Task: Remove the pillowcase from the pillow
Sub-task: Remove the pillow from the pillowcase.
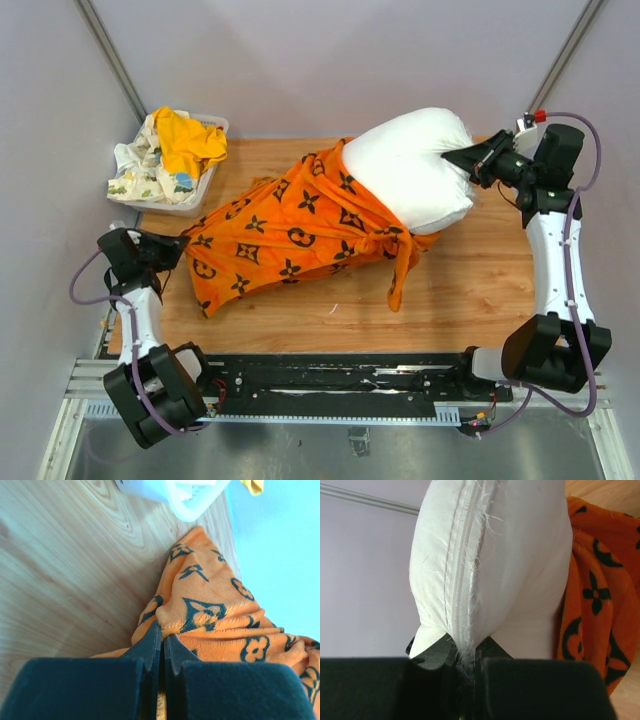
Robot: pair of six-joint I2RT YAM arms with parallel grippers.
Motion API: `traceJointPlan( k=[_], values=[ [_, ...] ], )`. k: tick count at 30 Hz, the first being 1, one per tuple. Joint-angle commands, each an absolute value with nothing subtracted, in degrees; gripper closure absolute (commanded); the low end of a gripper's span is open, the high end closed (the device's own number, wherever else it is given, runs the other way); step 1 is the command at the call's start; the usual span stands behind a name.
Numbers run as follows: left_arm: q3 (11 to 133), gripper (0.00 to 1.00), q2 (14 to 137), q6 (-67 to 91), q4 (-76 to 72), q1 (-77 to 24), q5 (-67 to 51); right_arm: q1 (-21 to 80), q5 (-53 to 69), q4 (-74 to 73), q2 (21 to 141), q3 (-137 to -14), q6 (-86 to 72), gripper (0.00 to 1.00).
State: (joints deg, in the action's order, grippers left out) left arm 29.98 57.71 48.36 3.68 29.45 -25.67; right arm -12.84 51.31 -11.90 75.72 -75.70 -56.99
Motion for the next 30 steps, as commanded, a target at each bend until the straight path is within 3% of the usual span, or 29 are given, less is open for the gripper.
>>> traceJointPlan(
  k=[1,7,10,11,12,14,15,16,18,20,25,30],
  values=[
    [32.5,1.0,54.7,47.3,5.3,35.5,-18.1,-18.1,46.1,-0.6,73.9,-80.7,-59.1,0.97],
    [37.6,1.0,55.7,45.6,7.7,36.4,-15.4,-20.4,43.9,-2.9,71.7,-79.4,-56.5,0.98],
    [40.1,1.0,56.4,44.4,6.8,36.5,-19.9,-21.8,43.7,-3.1,71.5,-78.4,-56.8,0.99],
    [40.1,0.94,56.7,44.2,4.0,36.5,-24.8,-21.9,43.6,-3.0,71.6,-78.2,-57.0,0.99],
    [40.1,0.77,57.5,44.5,0.3,36.2,-31.7,-21.7,43.6,-2.7,71.8,-78.0,-57.2,0.99],
    [43.9,0.3,60.7,42.4,-2.2,32.3,-40.3,-20.3,42.8,-2.7,72.1,-78.0,-56.8,0.99],
    [48.3,0.13,63.0,37.1,2.5,27.7,-40.7,-19.2,41.7,-3.3,72.2,-78.1,-56.0,0.99],
    [54.3,0.03,65.4,30.9,10.2,21.1,-37.8,-17.8,40.5,-4.3,72.2,-78.3,-54.7,0.99],
    [63.9,0.01,68.8,22.0,20.3,5.0,-26.2,-15.1,38.5,-6.3,72.3,-79.2,-52.1,0.99],
    [66.4,0.01,68.2,20.4,19.4,-5.4,-19.7,-13.3,37.3,-8.1,72.2,-79.8,-50.2,0.99],
    [62.6,0.01,63.0,19.1,6.0,-22.5,-19.6,-10.9,34.8,-11.6,70.8,-80.2,-47.1,0.99],
    [68.0,0.01,70.6,12.9,11.7,-35.2,-14.8,-8.7,34.4,-12.0,70.7,-79.5,-46.8,0.99]
  ],
)
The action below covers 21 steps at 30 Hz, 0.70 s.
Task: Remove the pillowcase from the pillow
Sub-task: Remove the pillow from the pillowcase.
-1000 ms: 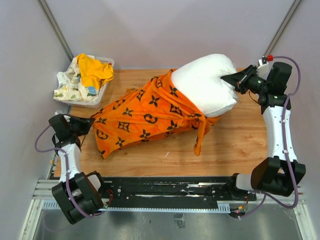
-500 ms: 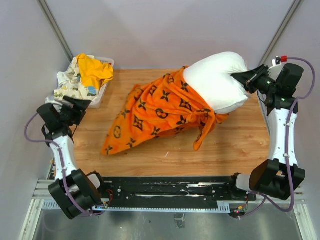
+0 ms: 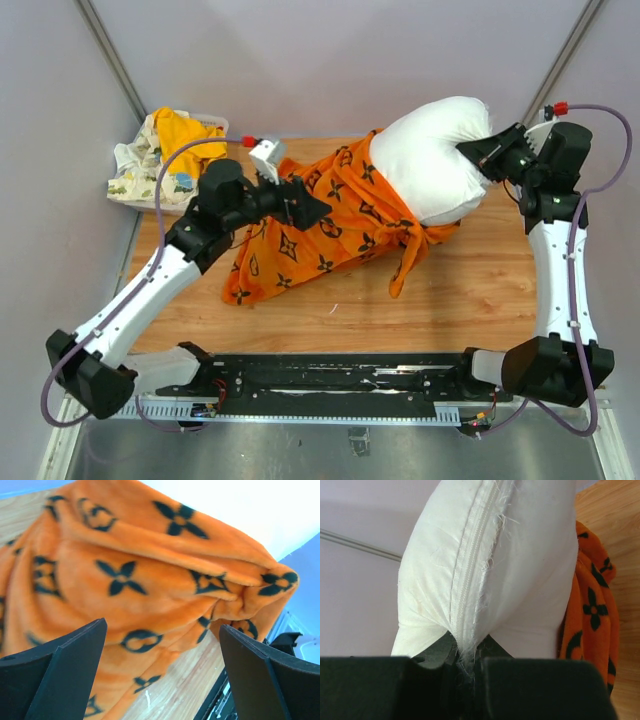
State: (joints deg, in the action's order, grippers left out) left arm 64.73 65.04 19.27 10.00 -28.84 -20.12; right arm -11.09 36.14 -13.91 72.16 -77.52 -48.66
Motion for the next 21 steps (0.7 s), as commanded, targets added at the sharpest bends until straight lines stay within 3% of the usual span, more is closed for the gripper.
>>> traceJointPlan(
  k=[1,5,9,11,13,14,18,21],
  values=[
    [69.0,0.01,72.2,12.8,12.6,-38.3,-13.1,-8.3,34.4,-12.0,70.8,-79.4,-46.8,0.99],
    [71.9,0.01,78.9,13.7,14.7,-45.0,-3.1,-7.2,34.4,-11.9,70.8,-79.3,-46.8,0.98],
    [70.5,0.13,81.0,14.7,12.7,-45.4,-1.6,-7.1,34.9,-12.2,70.6,-79.2,-46.0,0.97],
    [69.5,0.32,80.5,14.7,12.4,-45.4,0.6,-7.1,34.8,-12.6,70.4,-79.0,-45.5,0.97],
    [69.0,0.78,79.7,14.3,13.2,-45.4,3.8,-7.1,34.7,-12.4,70.3,-78.6,-45.3,0.97],
    [68.7,0.96,79.2,14.2,14.2,-45.4,6.1,-7.1,34.8,-12.2,70.4,-78.5,-45.3,0.97],
    [63.5,1.0,73.3,18.6,16.9,-41.1,13.4,-7.9,35.5,-11.5,70.3,-78.0,-45.6,0.97],
    [54.9,1.0,65.5,26.1,17.0,-28.4,10.1,-10.1,36.8,-9.0,69.9,-76.4,-47.8,0.97]
  ],
)
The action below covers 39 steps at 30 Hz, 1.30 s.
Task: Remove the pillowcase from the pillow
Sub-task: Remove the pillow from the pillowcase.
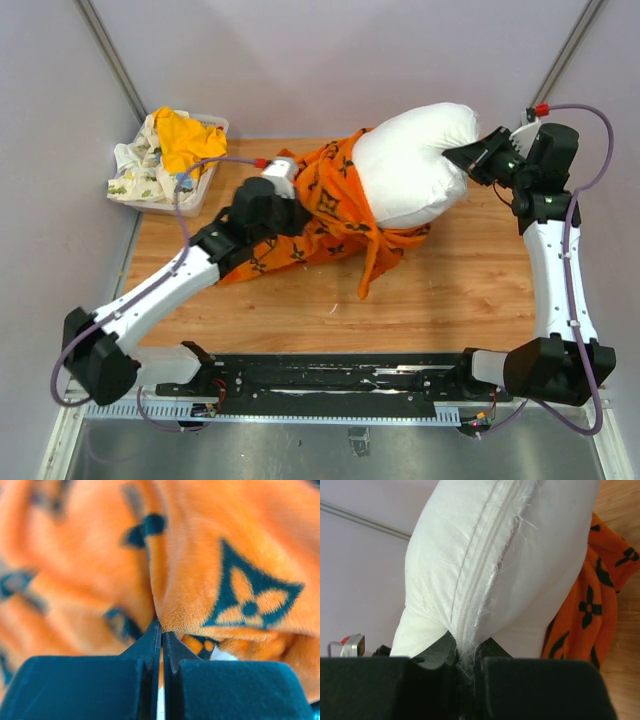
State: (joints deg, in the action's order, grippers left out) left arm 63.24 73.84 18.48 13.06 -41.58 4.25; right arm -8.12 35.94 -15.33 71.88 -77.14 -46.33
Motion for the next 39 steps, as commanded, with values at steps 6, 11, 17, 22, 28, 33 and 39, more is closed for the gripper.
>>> traceJointPlan(
  k=[6,11,17,22,28,33,39],
  values=[
    [43.6,1.0,50.0,32.0,19.7,-4.0,6.2,-12.2,37.7,-7.6,69.0,-74.7,-49.4,0.97],
    [44.6,1.0,48.4,27.6,18.2,-2.4,-2.3,-12.2,38.5,-6.0,68.8,-73.8,-50.8,0.98],
    [48.3,0.21,52.4,24.9,12.9,-2.5,-15.8,-12.1,39.6,-5.3,68.3,-73.5,-50.5,0.96],
    [57.6,0.07,62.0,24.2,9.7,-7.4,-18.0,-10.4,41.0,-4.0,69.3,-73.5,-50.7,0.95],
    [69.7,0.06,77.1,22.4,5.0,-17.3,-9.7,-3.8,40.6,-5.7,69.9,-73.8,-48.9,0.95],
    [79.0,0.09,90.7,22.5,4.6,-20.3,-10.3,0.3,40.1,-5.9,69.4,-73.1,-48.5,0.95],
    [74.8,0.21,98.8,21.1,3.7,-25.8,-8.9,0.7,38.2,-7.8,68.3,-72.6,-46.3,0.95]
  ],
)
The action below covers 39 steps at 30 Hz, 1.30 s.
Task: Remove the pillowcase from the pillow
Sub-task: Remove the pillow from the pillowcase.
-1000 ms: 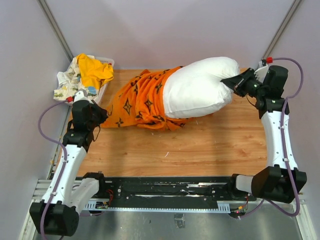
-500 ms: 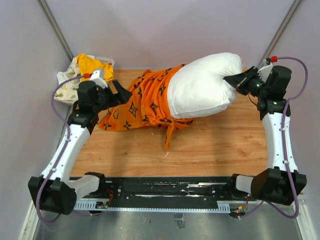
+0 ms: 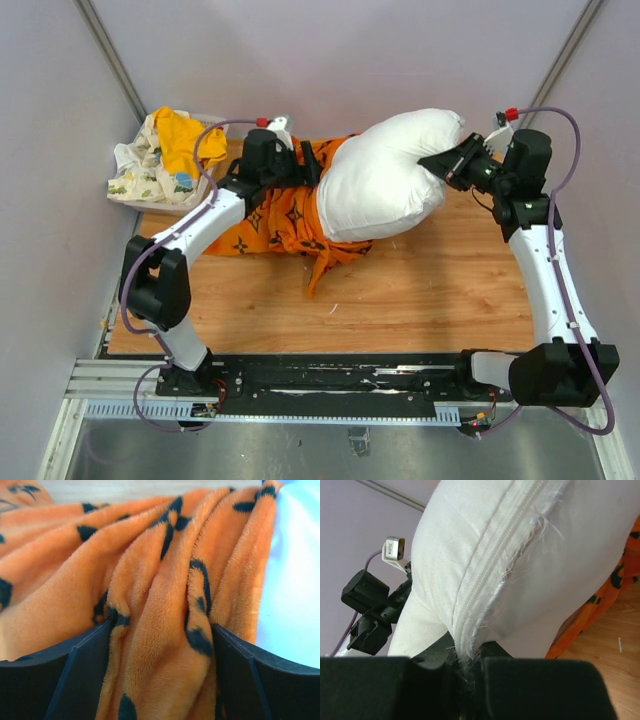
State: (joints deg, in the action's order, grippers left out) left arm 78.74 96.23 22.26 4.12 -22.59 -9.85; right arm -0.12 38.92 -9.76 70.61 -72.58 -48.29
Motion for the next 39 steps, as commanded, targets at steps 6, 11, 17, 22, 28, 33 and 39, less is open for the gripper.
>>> traceJointPlan(
  k=[6,11,17,22,28,33,39],
  values=[
    [64.3,0.96,93.3,22.6,4.2,-23.7,3.0,-0.2,38.8,-7.5,69.4,-73.1,-46.0,0.97],
    [48.9,1.0,79.2,29.1,0.4,-11.2,0.0,-4.4,38.4,-6.4,68.2,-71.4,-46.5,0.99],
    [37.6,1.0,66.3,31.7,1.5,-4.8,0.7,-7.1,39.1,-5.6,69.0,-71.6,-46.8,0.99],
    [36.9,0.83,62.2,33.9,0.2,-5.3,-4.5,-6.9,40.7,-3.0,70.5,-70.7,-48.7,0.99],
    [50.3,0.01,63.6,30.0,3.6,-14.1,3.3,-5.4,41.2,-3.1,70.4,-70.8,-47.8,0.99],
    [64.5,0.01,71.2,28.4,3.0,-15.2,-2.0,-4.2,41.7,-3.4,70.1,-70.8,-47.4,0.99],
    [84.2,0.01,91.1,21.5,10.9,-18.3,-7.8,-1.8,41.5,-3.9,68.8,-70.2,-46.9,0.99]
  ],
)
